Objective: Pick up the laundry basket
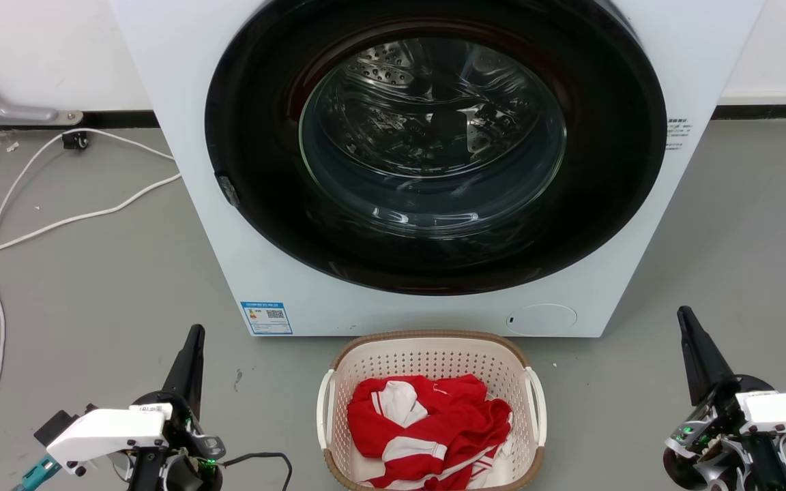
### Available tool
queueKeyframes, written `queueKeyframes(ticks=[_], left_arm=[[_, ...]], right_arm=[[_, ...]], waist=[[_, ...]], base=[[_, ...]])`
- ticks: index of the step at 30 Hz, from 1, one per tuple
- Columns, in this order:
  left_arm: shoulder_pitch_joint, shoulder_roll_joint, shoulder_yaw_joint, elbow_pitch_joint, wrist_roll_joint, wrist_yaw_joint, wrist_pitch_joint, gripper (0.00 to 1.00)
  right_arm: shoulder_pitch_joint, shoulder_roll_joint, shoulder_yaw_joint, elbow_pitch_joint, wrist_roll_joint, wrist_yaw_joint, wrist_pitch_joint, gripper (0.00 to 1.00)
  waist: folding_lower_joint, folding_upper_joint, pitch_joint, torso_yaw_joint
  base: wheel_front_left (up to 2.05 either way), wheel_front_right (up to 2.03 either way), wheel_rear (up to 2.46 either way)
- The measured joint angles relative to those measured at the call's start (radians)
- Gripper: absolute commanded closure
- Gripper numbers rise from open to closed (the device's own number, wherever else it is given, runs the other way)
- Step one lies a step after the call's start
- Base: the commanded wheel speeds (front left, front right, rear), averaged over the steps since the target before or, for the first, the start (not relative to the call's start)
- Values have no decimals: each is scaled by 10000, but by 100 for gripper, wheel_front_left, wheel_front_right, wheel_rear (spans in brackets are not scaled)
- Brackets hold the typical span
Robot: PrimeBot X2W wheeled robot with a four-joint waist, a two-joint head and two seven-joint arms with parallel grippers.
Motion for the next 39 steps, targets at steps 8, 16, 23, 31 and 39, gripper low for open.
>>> queueKeyframes(ticks=[8,16,23,31,39], left_arm=[[329,-94,-104,280,-27,4,-77,0],[329,-98,-481,-19,470,4,-479,0],[329,-100,-527,-380,1770,4,-786,0],[329,-102,-594,-709,3689,2,-1104,0],[329,-105,-757,-938,5237,104,-1383,0]], right_arm=[[378,50,100,259,2,0,-111,0],[434,56,330,104,-589,0,-508,0],[523,59,408,-86,-2107,0,-803,0],[599,65,416,-324,-4299,0,-1129,0],[629,69,483,-487,-6052,0,-1373,0]], waist=[[0,0,-1,0],[0,0,-4,9],[0,0,2,22],[0,0,21,40],[0,0,45,54]], base=[[0,0,0],[0,0,0],[0,0,0],[0,0,0],[0,0,0]])
